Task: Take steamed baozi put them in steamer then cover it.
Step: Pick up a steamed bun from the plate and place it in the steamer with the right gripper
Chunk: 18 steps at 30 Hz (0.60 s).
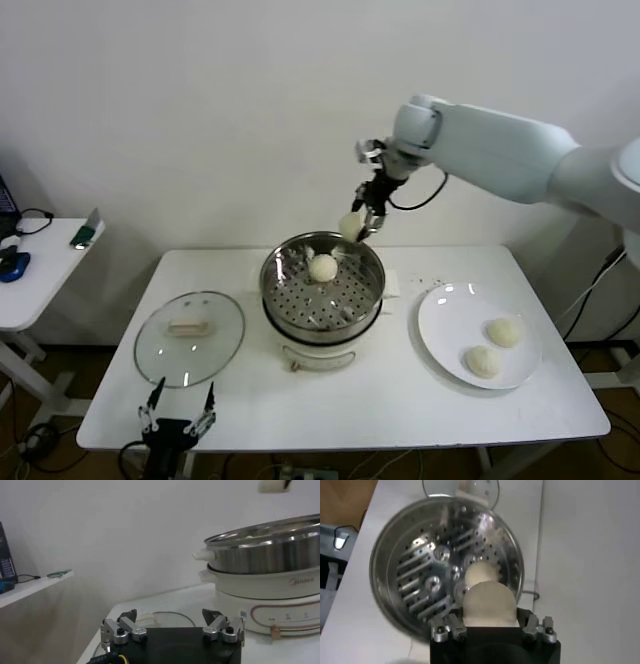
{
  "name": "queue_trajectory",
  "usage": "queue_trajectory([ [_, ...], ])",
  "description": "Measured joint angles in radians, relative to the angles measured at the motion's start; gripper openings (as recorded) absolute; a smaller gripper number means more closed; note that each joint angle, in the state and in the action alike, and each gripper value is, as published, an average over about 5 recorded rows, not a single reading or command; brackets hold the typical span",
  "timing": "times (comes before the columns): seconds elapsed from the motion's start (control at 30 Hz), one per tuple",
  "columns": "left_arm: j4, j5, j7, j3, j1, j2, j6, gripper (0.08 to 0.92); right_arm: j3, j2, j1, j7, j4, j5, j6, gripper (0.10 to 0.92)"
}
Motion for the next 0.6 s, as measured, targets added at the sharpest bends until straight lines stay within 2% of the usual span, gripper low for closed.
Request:
queue_trajectory([
  [0.27,0.008,-0.01,-0.001,-0.004,-0.002,0.007,-0.001,0.823,-0.013,0.144,-0.055,0.017,-0.043,0.022,-0.021,0.696],
  [0.6,0.015,-0.014,-0.001,-0.005,-0.001,0.009,-0.004,0.823,-0.025,0.23,-0.136,0.034,-0.071,0.011,-0.033,0.697],
])
